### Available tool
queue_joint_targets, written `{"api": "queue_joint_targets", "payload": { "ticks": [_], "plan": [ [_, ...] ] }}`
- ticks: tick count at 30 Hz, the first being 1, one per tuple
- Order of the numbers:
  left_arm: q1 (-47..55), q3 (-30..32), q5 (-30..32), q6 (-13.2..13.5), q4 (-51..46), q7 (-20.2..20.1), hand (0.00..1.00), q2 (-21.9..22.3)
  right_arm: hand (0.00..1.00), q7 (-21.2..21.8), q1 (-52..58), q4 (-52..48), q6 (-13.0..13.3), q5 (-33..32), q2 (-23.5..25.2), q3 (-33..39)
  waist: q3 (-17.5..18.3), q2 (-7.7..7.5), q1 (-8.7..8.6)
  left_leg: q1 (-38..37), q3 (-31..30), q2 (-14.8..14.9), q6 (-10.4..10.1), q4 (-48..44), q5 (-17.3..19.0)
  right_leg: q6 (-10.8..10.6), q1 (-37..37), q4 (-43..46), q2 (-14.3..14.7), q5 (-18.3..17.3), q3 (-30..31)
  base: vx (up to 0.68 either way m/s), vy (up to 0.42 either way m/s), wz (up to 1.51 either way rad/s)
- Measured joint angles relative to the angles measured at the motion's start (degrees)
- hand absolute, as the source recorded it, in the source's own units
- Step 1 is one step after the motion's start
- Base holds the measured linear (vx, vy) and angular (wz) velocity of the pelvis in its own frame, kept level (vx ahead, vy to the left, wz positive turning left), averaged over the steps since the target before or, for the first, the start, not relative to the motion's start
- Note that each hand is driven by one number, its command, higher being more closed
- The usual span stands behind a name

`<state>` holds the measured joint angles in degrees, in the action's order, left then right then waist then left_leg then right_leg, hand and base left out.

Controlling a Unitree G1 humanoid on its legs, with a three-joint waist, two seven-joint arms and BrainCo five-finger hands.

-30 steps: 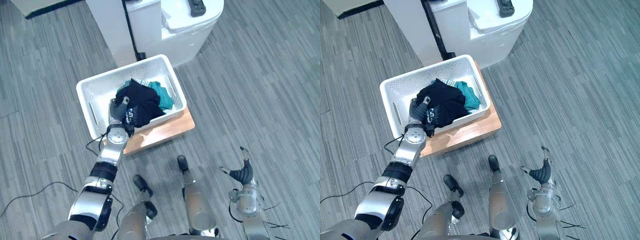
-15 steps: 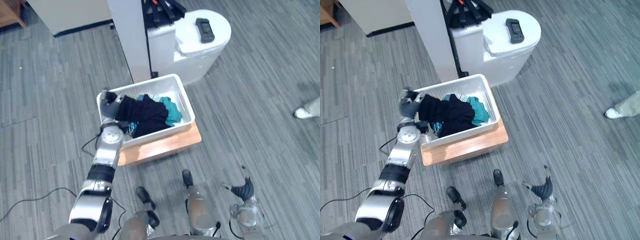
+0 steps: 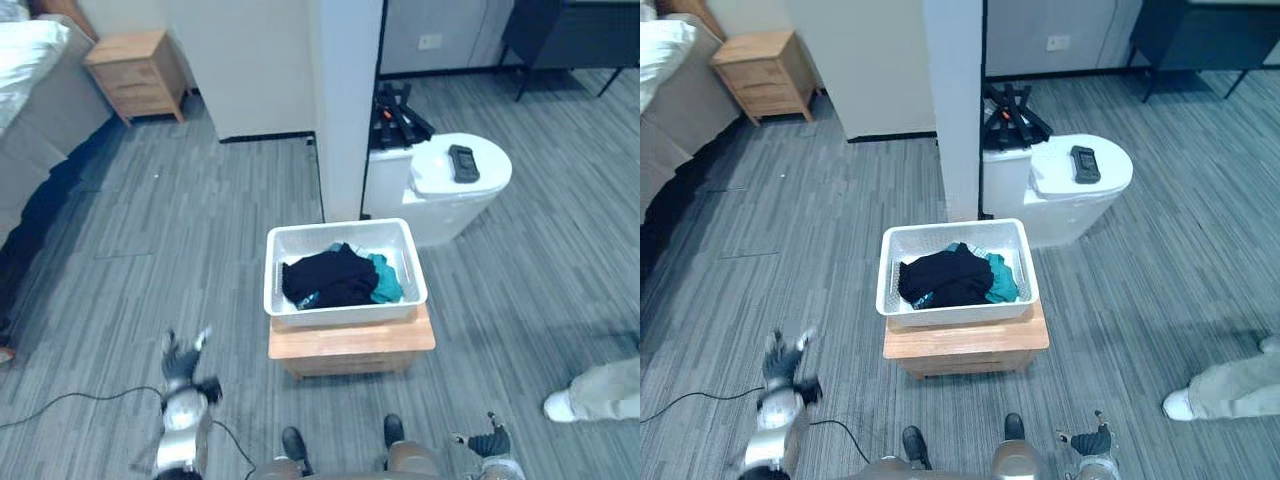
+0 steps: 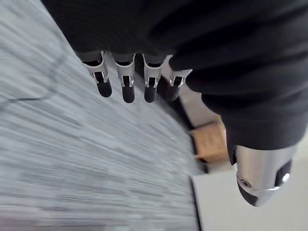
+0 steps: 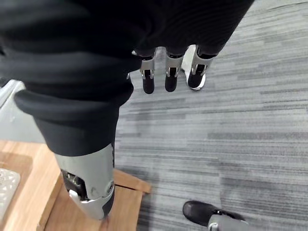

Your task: Tidy the bed and pick cloth on bed and put in laundry

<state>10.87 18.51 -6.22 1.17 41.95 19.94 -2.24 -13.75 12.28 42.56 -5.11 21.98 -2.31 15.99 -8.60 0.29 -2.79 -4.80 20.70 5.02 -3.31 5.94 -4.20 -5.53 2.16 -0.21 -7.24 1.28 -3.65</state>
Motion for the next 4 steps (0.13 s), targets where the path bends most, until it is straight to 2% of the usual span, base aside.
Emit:
{"api": "queue_joint_targets", "payload": {
  "ticks": [1,4],
  "plan": [
    [1.32,0.99,0.05,-0.72,3.03,-0.24,0.0,1.09,0.0,0.07,-0.47,2.2,-0.05,-0.47,0.26,0.59,0.65,-0.16,0.51,0.03,-0.16,-0.07,0.06,0.0,0.04,-0.05,0.14,-0.02,0.01,-0.22,-0.03,-0.03,0.011,0.09],
    [2.69,2.35,0.07,-1.17,7.21,-1.13,0.0,2.45,0.0,0.05,-1.71,5.25,-0.17,-1.45,0.76,2.85,1.4,-0.12,0.53,-0.02,-0.48,-0.21,0.07,0.01,0.05,0.01,0.14,-0.08,-0.02,-0.53,0.22,-0.03,0.012,0.08]
  ]
}}
